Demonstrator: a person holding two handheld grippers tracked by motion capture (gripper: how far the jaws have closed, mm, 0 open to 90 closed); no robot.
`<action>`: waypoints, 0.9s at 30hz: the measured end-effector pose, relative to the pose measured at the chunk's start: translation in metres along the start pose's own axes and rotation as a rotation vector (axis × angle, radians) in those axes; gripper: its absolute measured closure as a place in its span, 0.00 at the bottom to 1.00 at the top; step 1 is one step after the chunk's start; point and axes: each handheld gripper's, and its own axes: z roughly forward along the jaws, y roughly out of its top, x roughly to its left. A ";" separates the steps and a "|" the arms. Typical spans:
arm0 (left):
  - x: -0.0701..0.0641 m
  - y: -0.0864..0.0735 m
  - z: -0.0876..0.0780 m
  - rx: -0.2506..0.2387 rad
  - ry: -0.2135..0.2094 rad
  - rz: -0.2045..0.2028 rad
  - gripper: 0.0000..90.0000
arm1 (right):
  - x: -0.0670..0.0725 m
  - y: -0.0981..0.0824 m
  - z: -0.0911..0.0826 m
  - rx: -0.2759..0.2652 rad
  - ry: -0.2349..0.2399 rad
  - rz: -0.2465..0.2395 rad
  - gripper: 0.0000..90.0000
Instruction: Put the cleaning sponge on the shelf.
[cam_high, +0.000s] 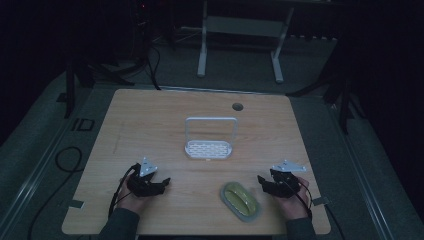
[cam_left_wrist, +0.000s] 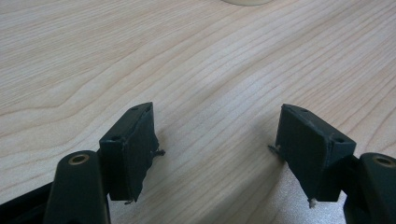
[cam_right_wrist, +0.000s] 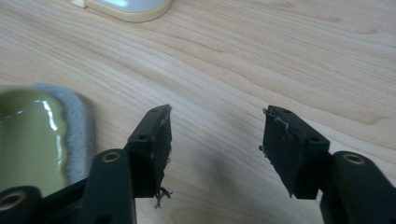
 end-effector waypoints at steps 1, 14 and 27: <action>0.000 0.000 0.000 0.000 0.000 0.000 0.32 | 0.001 0.001 -0.003 -0.002 0.003 -0.005 0.50; 0.000 0.000 0.000 -0.001 0.000 -0.001 0.32 | 0.018 0.019 -0.029 0.007 0.013 -0.069 0.55; 0.000 0.000 0.000 0.000 0.000 0.001 0.31 | 0.032 0.032 -0.039 0.022 0.042 -0.101 0.58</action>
